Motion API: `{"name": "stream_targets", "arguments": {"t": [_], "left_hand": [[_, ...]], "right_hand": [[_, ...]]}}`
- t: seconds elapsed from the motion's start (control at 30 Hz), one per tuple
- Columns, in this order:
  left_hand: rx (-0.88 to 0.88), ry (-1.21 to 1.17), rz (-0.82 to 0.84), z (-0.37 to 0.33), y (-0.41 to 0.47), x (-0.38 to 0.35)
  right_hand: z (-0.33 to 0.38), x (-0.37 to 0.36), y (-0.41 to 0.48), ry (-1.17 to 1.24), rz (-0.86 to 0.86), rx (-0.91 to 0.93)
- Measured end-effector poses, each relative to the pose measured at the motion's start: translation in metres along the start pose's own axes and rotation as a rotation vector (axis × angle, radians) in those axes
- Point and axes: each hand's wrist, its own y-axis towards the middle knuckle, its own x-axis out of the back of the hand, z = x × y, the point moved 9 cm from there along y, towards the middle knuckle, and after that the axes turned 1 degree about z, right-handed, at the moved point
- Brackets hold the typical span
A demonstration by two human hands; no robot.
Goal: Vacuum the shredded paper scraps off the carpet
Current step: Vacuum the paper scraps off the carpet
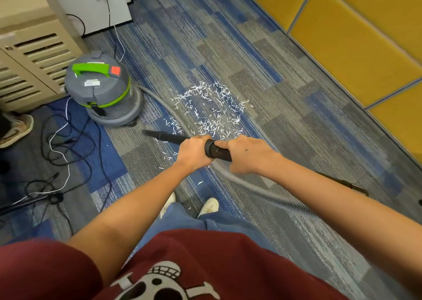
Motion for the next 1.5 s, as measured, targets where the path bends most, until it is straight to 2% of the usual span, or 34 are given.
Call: {"name": "stream_targets", "arguments": {"t": [0.3, 0.5, 0.83, 1.5], "left_hand": [[0.187, 0.048, 0.003, 0.080, -0.020, 0.020], [0.228, 0.051, 0.041, 0.114, -0.027, 0.022], [0.173, 0.064, 0.055, 0.122, -0.019, 0.036], [0.212, -0.008, 0.089, 0.129, -0.020, 0.035]], "right_hand": [[0.058, 0.003, 0.046, -0.040, 0.048, 0.139], [0.088, -0.001, 0.062, -0.048, 0.063, 0.170], [0.096, 0.010, 0.065, 0.012, 0.039, 0.151], [0.101, 0.004, 0.076, 0.051, 0.073, 0.120]]}}
